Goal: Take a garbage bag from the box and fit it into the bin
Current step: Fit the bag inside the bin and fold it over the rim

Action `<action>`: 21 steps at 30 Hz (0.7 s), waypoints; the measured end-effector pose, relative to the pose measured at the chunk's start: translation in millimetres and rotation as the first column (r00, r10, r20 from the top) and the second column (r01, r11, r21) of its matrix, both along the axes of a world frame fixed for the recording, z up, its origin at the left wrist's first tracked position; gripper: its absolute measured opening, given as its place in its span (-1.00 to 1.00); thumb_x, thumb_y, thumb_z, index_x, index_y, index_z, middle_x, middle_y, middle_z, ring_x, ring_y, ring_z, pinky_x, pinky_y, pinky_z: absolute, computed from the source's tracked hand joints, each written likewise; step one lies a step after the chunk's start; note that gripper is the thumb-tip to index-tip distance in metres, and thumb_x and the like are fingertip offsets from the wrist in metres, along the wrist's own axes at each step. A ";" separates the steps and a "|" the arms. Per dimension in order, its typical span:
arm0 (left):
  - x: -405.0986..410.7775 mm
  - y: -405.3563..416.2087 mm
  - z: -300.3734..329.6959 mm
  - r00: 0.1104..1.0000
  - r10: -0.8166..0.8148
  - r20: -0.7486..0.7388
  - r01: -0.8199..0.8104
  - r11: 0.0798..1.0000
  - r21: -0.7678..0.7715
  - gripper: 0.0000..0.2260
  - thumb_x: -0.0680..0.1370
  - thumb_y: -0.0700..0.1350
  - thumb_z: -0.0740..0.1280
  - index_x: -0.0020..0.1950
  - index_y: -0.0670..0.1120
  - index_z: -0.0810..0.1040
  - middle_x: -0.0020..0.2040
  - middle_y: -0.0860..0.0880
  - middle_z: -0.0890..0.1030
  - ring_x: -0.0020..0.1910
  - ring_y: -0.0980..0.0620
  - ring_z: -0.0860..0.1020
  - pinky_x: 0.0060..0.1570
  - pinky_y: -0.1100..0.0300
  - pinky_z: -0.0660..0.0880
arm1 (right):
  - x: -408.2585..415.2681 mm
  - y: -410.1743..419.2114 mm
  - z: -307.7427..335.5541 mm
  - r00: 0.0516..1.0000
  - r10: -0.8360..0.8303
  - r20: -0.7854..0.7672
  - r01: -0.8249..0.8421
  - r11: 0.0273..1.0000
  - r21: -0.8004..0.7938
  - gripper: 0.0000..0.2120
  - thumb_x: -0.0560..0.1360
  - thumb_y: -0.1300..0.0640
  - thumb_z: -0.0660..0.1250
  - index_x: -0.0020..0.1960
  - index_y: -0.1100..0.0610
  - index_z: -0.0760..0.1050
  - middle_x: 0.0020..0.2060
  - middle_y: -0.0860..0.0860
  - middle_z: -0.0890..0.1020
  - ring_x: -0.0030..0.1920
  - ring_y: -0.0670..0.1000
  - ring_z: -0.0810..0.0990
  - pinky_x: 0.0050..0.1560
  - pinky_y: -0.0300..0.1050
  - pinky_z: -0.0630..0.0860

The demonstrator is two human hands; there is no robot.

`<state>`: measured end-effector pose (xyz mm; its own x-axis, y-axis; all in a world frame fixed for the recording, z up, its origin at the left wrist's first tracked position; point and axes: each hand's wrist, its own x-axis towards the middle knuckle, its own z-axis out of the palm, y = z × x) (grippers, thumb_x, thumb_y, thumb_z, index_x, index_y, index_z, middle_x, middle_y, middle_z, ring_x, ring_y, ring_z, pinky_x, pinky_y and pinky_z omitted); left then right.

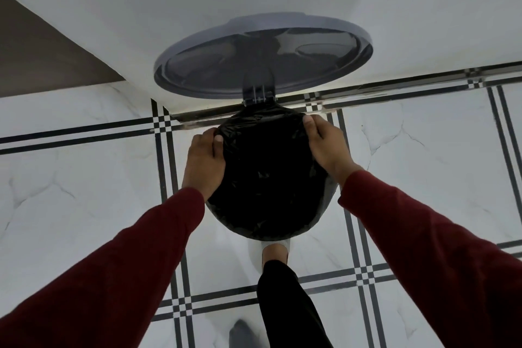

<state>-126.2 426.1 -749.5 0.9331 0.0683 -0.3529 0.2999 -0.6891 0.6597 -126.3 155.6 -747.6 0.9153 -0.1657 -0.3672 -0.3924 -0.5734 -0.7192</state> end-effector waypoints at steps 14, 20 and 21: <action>14.4 1.2 7.6 0.961 0.195 -0.195 -0.225 0.963 -0.145 -0.84 0.67 0.01 0.27 0.16 0.01 0.59 0.11 -0.10 0.61 0.10 -0.09 0.59 0.16 0.03 0.53 | 13.0 -10.2 -12.7 0.990 -0.129 -0.054 0.130 0.991 0.022 -0.46 0.56 -0.38 0.24 -0.40 -0.01 0.41 -0.26 -0.01 0.51 -0.32 -0.11 0.48 -0.18 -0.17 0.38; 21.8 6.1 7.3 0.925 0.264 -0.274 -0.318 0.931 -0.177 -0.86 0.60 0.04 0.35 0.08 0.01 0.59 -0.05 0.03 0.66 -0.05 0.03 0.64 -0.10 0.15 0.53 | 13.0 -9.4 -11.7 0.976 -0.148 -0.159 0.149 0.989 -0.008 -0.38 0.45 -0.56 0.15 -0.24 0.01 0.46 -0.31 -0.11 0.59 -0.24 -0.11 0.57 -0.24 -0.20 0.37; 23.9 7.3 7.8 0.913 0.266 -0.310 -0.334 0.922 -0.193 -0.86 0.59 0.03 0.37 0.05 0.00 0.62 -0.04 -0.02 0.69 -0.02 -0.03 0.66 -0.01 0.07 0.59 | 11.9 -8.8 -12.0 0.976 -0.160 -0.149 0.158 0.987 -0.022 -0.37 0.44 -0.57 0.14 -0.22 0.01 0.47 -0.30 -0.11 0.60 -0.24 -0.13 0.57 -0.25 -0.22 0.36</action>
